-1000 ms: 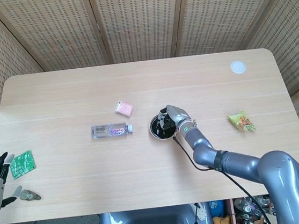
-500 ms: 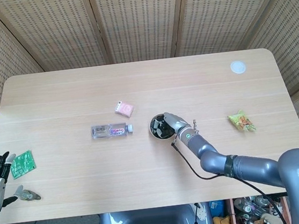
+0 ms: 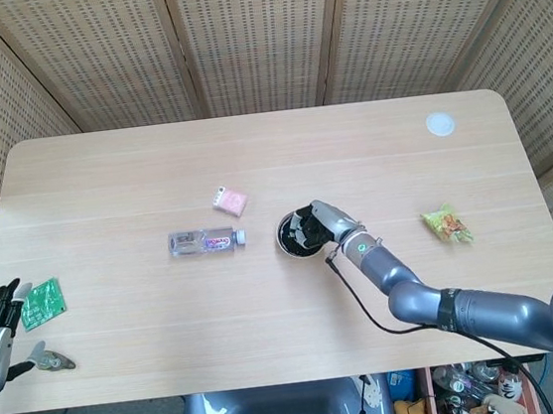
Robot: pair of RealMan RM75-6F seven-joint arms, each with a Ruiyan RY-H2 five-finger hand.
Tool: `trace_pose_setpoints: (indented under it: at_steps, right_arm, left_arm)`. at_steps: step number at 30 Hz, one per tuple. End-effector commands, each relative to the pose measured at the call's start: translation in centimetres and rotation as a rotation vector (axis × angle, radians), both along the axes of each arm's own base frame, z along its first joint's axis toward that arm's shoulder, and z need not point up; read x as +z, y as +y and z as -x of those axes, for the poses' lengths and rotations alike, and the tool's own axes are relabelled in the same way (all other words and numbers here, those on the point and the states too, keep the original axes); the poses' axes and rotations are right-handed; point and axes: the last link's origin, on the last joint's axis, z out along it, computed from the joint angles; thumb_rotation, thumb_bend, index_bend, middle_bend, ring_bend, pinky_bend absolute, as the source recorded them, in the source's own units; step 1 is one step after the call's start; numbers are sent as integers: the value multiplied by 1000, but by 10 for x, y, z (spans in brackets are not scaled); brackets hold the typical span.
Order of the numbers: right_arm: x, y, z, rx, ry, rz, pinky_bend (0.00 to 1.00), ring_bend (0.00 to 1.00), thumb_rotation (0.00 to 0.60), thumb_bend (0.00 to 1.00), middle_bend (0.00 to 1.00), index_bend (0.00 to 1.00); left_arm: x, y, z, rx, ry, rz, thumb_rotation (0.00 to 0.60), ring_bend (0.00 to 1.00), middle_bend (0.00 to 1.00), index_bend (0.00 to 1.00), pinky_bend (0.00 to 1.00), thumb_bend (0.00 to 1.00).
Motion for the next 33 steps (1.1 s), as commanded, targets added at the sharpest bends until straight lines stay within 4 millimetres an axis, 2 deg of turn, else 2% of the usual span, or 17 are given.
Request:
trace_pose_setpoints:
  at_steps: [1, 15, 24, 26, 33]
  right_arm:
    - [-1, 0, 2, -5, -4, 2, 1000, 974, 600, 726, 943, 622]
    - [-24, -8, 5, -26, 25, 2, 1000, 974, 600, 726, 942, 622]
    - [-30, -8, 12, -35, 46, -1, 1000, 974, 600, 725, 940, 622]
    - [-30, -7, 14, -36, 52, -1, 1000, 974, 600, 685, 939, 607]
    - [-26, -7, 20, -35, 54, 5, 1000, 974, 600, 419, 933, 513]
  left_arm:
    - [0, 0, 0, 0, 0, 0, 600, 0, 0, 0, 0, 307]
    - [2, -4, 6, 22, 0, -6, 600, 0, 0, 0, 0, 307]
    - [2, -4, 6, 19, -2, -5, 600, 0, 0, 0, 0, 308]
    - [2, -4, 6, 18, -1, -4, 600, 0, 0, 0, 0, 308]
    - [2, -4, 5, 12, -1, -4, 600, 0, 0, 0, 0, 307]
